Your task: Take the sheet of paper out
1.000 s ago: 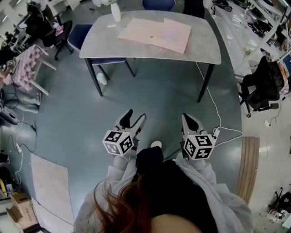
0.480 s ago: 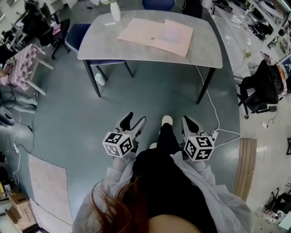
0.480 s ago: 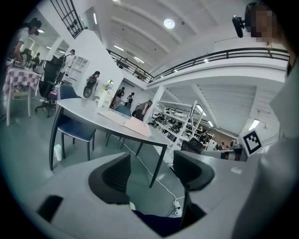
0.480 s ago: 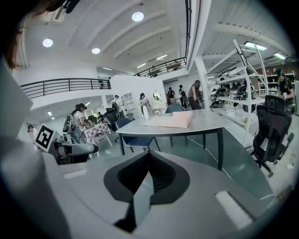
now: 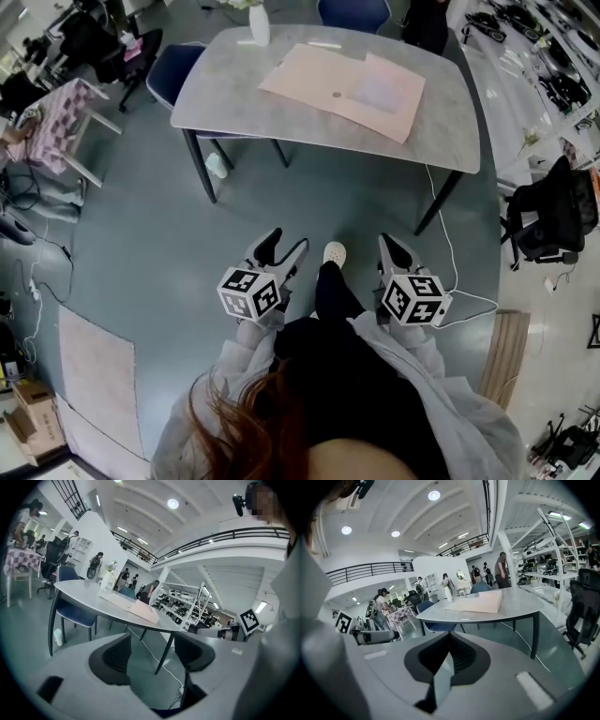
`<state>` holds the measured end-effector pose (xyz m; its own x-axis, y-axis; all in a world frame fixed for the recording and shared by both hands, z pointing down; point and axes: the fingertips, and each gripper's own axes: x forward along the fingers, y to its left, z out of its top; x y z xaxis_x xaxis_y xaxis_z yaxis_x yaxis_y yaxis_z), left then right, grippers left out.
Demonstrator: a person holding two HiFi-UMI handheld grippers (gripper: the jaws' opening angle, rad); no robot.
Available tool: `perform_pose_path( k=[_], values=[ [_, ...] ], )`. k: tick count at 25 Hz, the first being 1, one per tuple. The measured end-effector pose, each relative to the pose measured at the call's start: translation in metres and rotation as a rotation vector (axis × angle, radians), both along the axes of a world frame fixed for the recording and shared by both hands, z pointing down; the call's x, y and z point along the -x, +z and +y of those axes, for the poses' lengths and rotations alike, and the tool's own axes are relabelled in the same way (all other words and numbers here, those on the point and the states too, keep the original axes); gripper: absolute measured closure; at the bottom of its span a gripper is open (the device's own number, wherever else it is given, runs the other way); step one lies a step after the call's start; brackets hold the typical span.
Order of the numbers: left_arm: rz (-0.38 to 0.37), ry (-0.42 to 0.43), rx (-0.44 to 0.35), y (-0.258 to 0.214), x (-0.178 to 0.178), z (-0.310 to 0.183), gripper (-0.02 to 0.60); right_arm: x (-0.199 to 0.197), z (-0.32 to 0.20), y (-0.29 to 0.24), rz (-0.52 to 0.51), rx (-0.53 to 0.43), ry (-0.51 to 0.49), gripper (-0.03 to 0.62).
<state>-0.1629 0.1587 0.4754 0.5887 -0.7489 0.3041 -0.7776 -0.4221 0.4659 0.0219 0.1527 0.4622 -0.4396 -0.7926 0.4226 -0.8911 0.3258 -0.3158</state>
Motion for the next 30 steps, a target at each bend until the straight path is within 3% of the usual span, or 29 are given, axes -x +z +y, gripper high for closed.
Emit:
perform_pose_path(
  k=[7,16,30],
  values=[
    [0.0,-0.019,0.001,0.0,-0.001,-0.076,0.302,-0.008,-0.077,0.003,0.013,0.016,-0.026,0.586],
    [0.011,-0.037,0.001,0.001,-0.011,-0.164,0.302,-0.014,-0.175,0.003,-0.041,0.028,-0.038,0.586],
    [0.009,-0.047,-0.036,-0.005,-0.021,-0.267,0.302,-0.033,-0.272,0.008,-0.038,0.003,-0.038,0.586]
  ],
)
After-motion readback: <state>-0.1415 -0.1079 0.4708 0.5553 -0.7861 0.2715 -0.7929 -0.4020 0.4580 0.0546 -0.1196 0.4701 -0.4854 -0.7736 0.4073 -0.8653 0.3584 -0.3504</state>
